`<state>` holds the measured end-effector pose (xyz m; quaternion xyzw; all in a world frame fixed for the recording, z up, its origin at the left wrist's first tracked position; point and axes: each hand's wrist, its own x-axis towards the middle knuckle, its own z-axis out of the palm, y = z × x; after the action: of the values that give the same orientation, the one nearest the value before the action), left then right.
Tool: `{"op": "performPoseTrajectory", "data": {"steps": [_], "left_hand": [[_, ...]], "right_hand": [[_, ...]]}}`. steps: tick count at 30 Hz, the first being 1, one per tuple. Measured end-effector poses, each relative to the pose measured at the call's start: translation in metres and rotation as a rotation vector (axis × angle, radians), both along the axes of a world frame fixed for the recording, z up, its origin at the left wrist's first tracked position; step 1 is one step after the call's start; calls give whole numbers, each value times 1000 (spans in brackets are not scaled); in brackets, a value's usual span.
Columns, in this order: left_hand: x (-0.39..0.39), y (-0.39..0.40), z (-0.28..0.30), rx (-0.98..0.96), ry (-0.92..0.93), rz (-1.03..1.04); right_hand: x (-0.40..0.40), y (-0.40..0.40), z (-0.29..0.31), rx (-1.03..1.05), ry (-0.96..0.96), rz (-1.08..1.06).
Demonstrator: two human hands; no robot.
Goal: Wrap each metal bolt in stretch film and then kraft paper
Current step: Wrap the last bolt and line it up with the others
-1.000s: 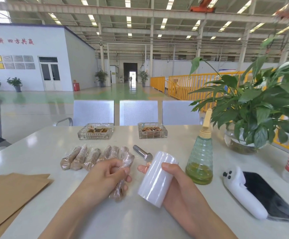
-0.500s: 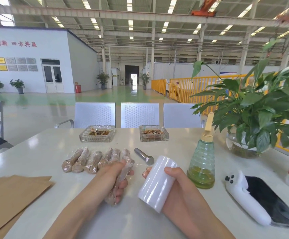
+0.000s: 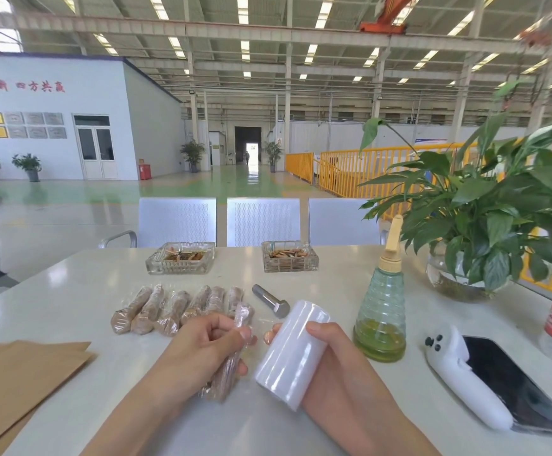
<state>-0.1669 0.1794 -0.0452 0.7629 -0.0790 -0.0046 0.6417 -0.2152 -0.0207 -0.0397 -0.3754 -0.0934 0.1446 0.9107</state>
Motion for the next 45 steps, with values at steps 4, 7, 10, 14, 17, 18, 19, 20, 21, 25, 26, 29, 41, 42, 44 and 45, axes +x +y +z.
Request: {"op": "performPoseTrajectory", "data": {"steps": [4,7,10,14,17,18,19,20,21,25,26,29,41,42,44,45], "left_hand": [[2,0,-7,51,-12,8],[3,1,-10,-61,44,-55],[6,-1,-12,-130,108,-81],[5,-5,-9,-66,105,-70],[3,0,-6,-78,141,-81],[3,2,-5,-89,138,-99],[2,3,-6,-95,126,-111],[2,3,-7,-96,108,-114],[1,3,-7,-93,86,-108],[2,3,-7,-77,13,-66],[3,4,-7,-99,13,-69],[3,5,-6,-282,80,-92],[5,6,-7,-145,5,-50],[7,5,-6,-138,18,-36],[13,2,-3,-179,111,-13],[16,0,0,-240,181,-13]], "right_hand": [[4,1,-4,-77,10,-33],[6,-1,-6,-89,28,-40],[8,0,-8,-97,61,-35],[8,2,-10,-160,86,-31],[4,-1,-10,-209,68,-31],[5,-2,-11,-213,70,-43],[4,-4,-12,-210,80,-59],[4,-5,-11,-205,89,-65],[2,-5,-9,-195,94,-63],[0,-5,-5,-121,108,-20],[1,-5,-5,-117,111,-16],[2,-4,-6,-140,78,30],[17,4,-10,-168,127,-82],[18,5,-10,-166,156,-89],[17,5,-4,-166,184,-88],[17,5,0,-169,187,-91]]}}
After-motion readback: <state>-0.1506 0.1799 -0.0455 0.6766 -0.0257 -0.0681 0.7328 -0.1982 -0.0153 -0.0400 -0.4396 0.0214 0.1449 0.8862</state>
